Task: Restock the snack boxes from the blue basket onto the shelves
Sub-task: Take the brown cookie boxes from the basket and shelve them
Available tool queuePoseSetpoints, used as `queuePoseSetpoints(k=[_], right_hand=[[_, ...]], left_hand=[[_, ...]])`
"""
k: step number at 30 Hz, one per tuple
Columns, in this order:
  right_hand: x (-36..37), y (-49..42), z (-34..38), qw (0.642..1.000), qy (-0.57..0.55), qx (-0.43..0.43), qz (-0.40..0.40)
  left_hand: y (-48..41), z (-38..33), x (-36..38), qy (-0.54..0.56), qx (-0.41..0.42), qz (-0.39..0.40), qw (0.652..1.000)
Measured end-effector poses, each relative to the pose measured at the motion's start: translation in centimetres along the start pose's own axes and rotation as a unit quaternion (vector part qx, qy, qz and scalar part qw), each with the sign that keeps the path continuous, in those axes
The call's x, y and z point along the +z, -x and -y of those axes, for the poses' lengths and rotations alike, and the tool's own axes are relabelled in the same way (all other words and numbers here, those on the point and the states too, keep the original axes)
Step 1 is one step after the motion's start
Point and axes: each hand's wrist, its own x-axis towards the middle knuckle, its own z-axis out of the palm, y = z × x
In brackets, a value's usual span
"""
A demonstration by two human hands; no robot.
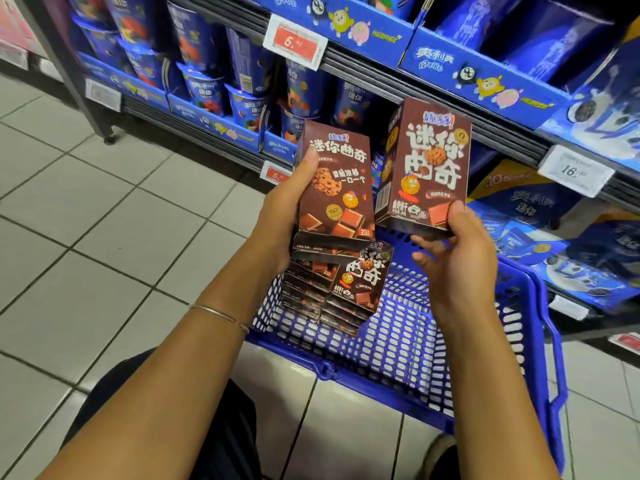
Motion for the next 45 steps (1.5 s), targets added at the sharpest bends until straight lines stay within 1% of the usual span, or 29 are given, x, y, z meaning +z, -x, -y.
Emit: queuePoseSetpoints(k=[3, 7, 9, 11, 13, 15, 18, 22, 23, 25, 27, 28, 31, 35, 37, 40, 45], right_hand=[[0.2, 0.5, 1.2, 0.999, 0.004, -0.030, 0.036], [0.7, 1.0, 2.0, 0.997, -0.003, -0.023, 0.071], [1.4, 1.4, 1.8, 0.996, 0.036, -0.023, 0.083], [2.4, 2.0, 1.2, 0.990, 0.105, -0.021, 0.090], [3.2, 2.9, 0.5, 0.985, 0.141, -0.024, 0.100], [3.8, 3.6, 0.2, 0.984, 0.141, -0.023, 0.103], [4.0, 3.9, 0.3, 0.987, 0.125, -0.019, 0.098], [3.8, 3.3, 0.5, 0.986, 0.118, -0.015, 0.114], [3.7, 3.1, 0.5, 0.987, 0.105, -0.006, 0.119], [3.3, 2.4, 0.1, 0.992, 0.043, 0.033, 0.115], [2.9, 1.5, -0.9, 0.993, -0.018, 0.082, 0.085], [2.8, 1.1, -1.6, 0.992, -0.024, 0.108, 0.065], [2.5, 0.1, -5.0, 0.984, 0.021, 0.176, 0.027], [3.6, 0.0, -9.6, 0.965, 0.110, 0.234, 0.044], [4.5, 0.3, -11.2, 0.957, 0.163, 0.231, 0.072], [5.7, 1.0, -12.7, 0.956, 0.189, 0.204, 0.093], [6.3, 1.6, -13.6, 0.969, 0.205, 0.134, 0.045]], left_hand=[[0.0, -0.2, -0.1, 0.023, -0.004, 0.003, 1.000], [-0.2, -0.1, -0.2, 0.019, 0.002, -0.009, 1.000], [-0.3, 0.2, -0.1, 0.024, 0.007, -0.003, 1.000], [-0.5, 0.5, 0.1, 0.023, 0.016, 0.002, 1.000], [-0.7, 1.0, 0.3, -0.001, 0.035, 0.003, 0.999], [-0.8, 1.2, 0.4, -0.026, 0.051, 0.009, 0.998], [-0.9, 1.3, 0.4, -0.044, 0.049, 0.006, 0.998], [-1.1, 1.4, 0.0, -0.017, 0.046, 0.013, 0.999], [-1.1, 1.3, 0.0, 0.002, 0.044, 0.020, 0.999], [-1.0, 1.1, -0.1, 0.043, 0.027, 0.043, 0.998], [-0.9, 0.8, -0.1, 0.070, 0.017, 0.063, 0.995], [-1.0, 0.8, -0.3, 0.070, 0.023, 0.063, 0.995], [-0.8, 0.7, -0.5, 0.062, 0.037, 0.058, 0.996], [-0.6, 0.5, -0.4, 0.061, 0.052, 0.035, 0.996], [-0.3, 0.4, -0.4, 0.062, 0.059, 0.034, 0.996], [0.1, 0.2, -0.4, 0.060, 0.066, 0.034, 0.995], [0.0, 0.1, -0.4, 0.056, 0.076, 0.031, 0.995]])
